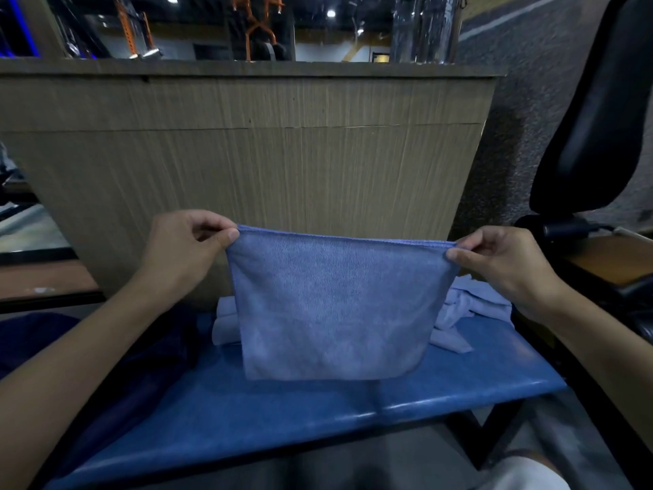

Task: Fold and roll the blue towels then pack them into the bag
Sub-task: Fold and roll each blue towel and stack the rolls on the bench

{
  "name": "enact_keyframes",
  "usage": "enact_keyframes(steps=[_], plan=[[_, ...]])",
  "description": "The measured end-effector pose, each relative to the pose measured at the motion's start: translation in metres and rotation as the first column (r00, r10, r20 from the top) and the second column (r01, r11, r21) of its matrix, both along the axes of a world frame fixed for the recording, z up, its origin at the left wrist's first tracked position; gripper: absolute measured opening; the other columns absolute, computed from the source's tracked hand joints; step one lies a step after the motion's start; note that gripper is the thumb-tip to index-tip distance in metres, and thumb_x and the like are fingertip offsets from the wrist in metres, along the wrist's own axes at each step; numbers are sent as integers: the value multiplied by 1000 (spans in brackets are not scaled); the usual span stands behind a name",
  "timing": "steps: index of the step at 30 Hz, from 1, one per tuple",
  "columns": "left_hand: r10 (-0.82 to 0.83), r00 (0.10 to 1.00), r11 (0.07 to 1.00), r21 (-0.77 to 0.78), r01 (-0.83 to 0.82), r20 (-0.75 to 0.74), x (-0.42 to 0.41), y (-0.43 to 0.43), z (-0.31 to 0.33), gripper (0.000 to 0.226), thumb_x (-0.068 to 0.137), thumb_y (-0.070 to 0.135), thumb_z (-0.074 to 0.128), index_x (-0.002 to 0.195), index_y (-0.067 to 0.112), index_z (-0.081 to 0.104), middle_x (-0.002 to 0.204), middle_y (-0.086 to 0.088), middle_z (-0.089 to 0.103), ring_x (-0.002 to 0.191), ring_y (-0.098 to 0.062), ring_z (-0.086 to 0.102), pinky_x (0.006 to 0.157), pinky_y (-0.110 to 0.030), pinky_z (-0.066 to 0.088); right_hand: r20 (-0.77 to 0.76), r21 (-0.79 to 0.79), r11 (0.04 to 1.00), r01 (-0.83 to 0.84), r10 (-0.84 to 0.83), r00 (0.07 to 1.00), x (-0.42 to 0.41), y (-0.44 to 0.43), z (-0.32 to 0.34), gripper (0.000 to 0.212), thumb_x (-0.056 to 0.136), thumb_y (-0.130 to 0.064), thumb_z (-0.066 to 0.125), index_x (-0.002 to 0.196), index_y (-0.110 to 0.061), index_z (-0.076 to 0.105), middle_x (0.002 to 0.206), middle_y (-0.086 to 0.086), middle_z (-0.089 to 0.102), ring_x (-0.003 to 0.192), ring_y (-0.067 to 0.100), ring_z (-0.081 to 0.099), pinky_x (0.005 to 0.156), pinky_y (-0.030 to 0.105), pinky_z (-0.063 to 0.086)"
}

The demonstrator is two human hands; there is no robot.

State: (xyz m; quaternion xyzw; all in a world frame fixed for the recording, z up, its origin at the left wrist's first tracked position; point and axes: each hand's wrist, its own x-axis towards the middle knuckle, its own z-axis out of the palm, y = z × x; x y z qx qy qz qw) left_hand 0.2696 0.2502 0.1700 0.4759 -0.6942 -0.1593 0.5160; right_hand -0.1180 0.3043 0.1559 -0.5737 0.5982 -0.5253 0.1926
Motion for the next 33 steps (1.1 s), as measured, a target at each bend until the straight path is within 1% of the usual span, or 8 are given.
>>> enact_keyframes(steps=[7, 10, 12, 17, 20, 23, 26, 33], plan=[[7, 1000, 998, -60, -5, 22, 8, -6, -6, 51, 84, -3, 70, 78, 48, 67, 75, 25, 68, 70, 6, 62, 69, -7, 48, -20, -36, 999, 13, -13, 1000, -2, -3, -1, 16, 79, -6, 77, 74, -1, 63, 86, 27, 69, 72, 25, 60, 74, 45, 52], [37, 984, 992, -129, -14, 174, 7, -5, -8, 34, 89, -4, 63, 105, 24, 71, 80, 14, 65, 74, 3, 56, 75, -2, 41, -20, -62, 998, -34, 32, 999, -2, -5, -3, 13, 82, -1, 73, 81, -6, 61, 83, 24, 66, 70, 17, 60, 67, 30, 51], [73, 930, 973, -231, 14, 361, 8, -5, -9, 20, 92, -2, 57, 103, 6, 72, 89, 2, 62, 81, 0, 53, 79, -5, 38, -82, -57, 996, -70, 65, 995, -1, -7, -6, 14, 84, -1, 71, 91, -11, 65, 84, 16, 66, 67, 7, 59, 62, 17, 50], [76, 883, 981, -195, 18, 462, 6, -1, -11, 15, 96, 5, 53, 93, 13, 65, 85, 4, 60, 80, -14, 55, 73, -23, 36, -234, -35, 997, -68, 58, 971, -3, -12, -13, 11, 89, -6, 67, 80, -13, 68, 74, 1, 68, 65, 1, 58, 73, 26, 50], [57, 900, 992, -125, -3, 432, 7, 4, -12, 17, 98, 9, 51, 87, 19, 58, 66, 15, 58, 65, -2, 57, 61, -16, 37, -226, -15, 997, -78, 73, 971, -6, -11, -14, 6, 90, -9, 66, 84, -8, 67, 77, 3, 70, 72, 5, 61, 79, 34, 53], [-64, 979, 984, 175, 30, 194, 5, 6, -17, 17, 101, 9, 46, 89, 7, 58, 50, -1, 61, 43, -8, 58, 46, -19, 47, -222, 14, 994, -112, 113, 969, -4, -7, -13, 9, 90, -7, 65, 83, -2, 65, 65, 2, 62, 56, 0, 52, 61, 18, 46], [-151, 989, 902, 408, 142, -12, 8, 6, -24, 12, 99, 2, 49, 97, 0, 60, 57, -16, 65, 51, -25, 67, 50, -30, 58, -200, 66, 984, -164, 174, 964, -5, -3, -14, 13, 91, -7, 63, 83, 3, 63, 55, 7, 53, 45, 3, 43, 47, 13, 38], [-178, 984, 833, 529, 161, -18, 10, -11, -44, 14, 98, -2, 50, 100, 0, 64, 75, -23, 71, 71, -30, 73, 64, -34, 62, -179, 165, 975, -148, 177, 968, -4, -26, -34, 16, 93, -10, 63, 79, -1, 62, 59, 16, 56, 52, 15, 49, 53, 27, 41]])
